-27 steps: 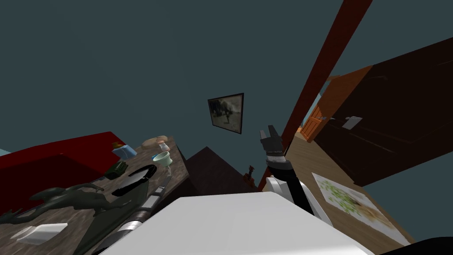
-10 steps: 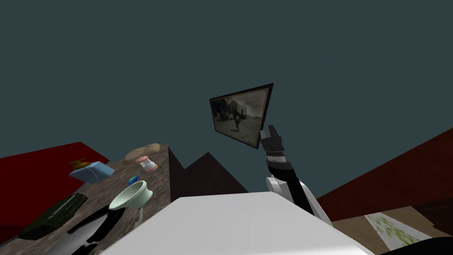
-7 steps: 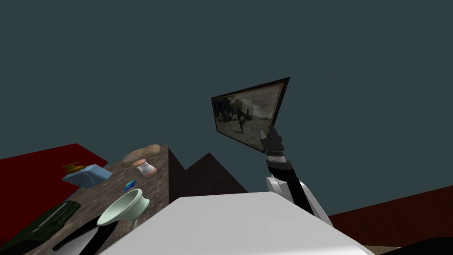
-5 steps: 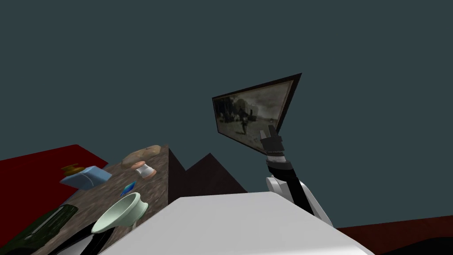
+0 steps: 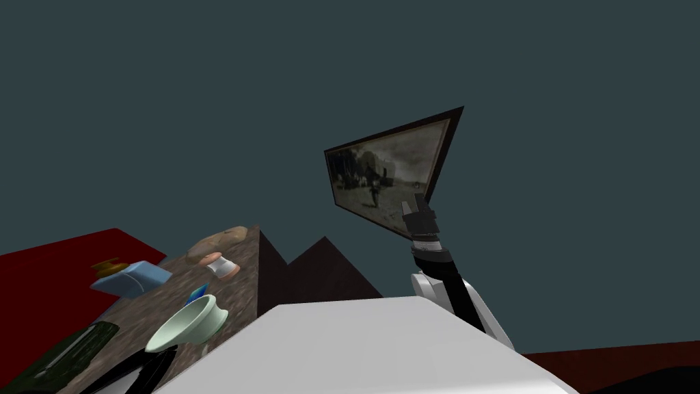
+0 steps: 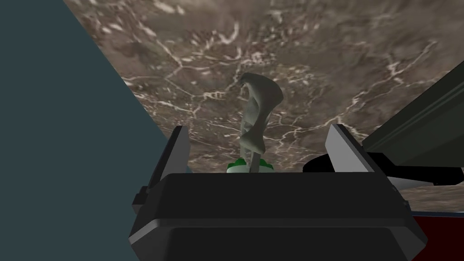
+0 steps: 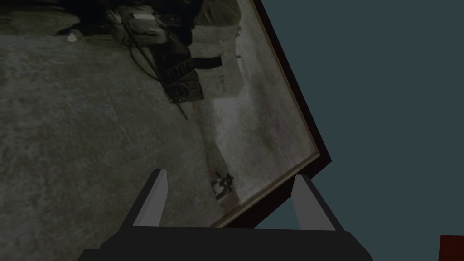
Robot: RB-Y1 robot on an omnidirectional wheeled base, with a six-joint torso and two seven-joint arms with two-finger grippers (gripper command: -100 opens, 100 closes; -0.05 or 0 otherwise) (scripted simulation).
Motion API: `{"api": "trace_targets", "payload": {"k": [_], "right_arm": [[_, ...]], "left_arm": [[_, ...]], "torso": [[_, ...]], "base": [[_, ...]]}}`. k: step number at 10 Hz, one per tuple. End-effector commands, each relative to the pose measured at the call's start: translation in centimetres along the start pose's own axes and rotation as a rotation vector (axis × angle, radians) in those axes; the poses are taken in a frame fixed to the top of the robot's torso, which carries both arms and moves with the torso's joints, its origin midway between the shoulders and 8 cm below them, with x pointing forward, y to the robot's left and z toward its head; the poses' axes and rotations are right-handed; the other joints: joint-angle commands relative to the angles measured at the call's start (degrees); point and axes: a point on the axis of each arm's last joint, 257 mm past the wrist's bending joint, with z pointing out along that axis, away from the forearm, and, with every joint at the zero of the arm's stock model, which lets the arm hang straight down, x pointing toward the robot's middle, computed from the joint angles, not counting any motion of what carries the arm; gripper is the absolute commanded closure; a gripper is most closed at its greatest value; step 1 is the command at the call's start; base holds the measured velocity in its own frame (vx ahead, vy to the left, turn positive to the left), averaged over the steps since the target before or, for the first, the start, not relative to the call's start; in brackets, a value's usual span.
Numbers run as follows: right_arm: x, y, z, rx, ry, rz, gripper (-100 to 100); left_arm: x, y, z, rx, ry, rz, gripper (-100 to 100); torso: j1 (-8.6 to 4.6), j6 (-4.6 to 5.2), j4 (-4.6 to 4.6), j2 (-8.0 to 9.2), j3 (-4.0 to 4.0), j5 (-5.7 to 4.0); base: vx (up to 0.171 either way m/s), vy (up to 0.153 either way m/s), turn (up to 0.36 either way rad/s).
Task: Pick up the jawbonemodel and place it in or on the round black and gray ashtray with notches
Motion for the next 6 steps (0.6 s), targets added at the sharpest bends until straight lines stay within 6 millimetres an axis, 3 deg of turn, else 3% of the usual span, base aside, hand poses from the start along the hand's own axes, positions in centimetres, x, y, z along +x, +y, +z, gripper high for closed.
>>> {"api": "trace_targets", "payload": {"k": [1,2,6], "right_arm": [[0.0,0.0,0.0,0.0,0.0,0.0,0],[0.0,0.0,0.0,0.0,0.0,0.0,0],[0.0,0.0,0.0,0.0,0.0,0.0,0]], "left_arm": [[0.0,0.0,0.0,0.0,0.0,0.0,-100],[0.0,0.03,0.03,0.0,0.0,0.0,100],[-0.03,0.22,0.03,-0.005,-0.001,0.001,100]], "torso": [[0.0,0.0,0.0,0.0,0.0,0.0],[0.11,0.0,-0.01,-0.04,-0.02,0.04],[0.37,0.04,0.02,-0.04,-0.01,0.23]], "base": [[-0.003,-0.013,-0.006],[0.0,0.0,0.0],[0.0,0.0,0.0]]}}
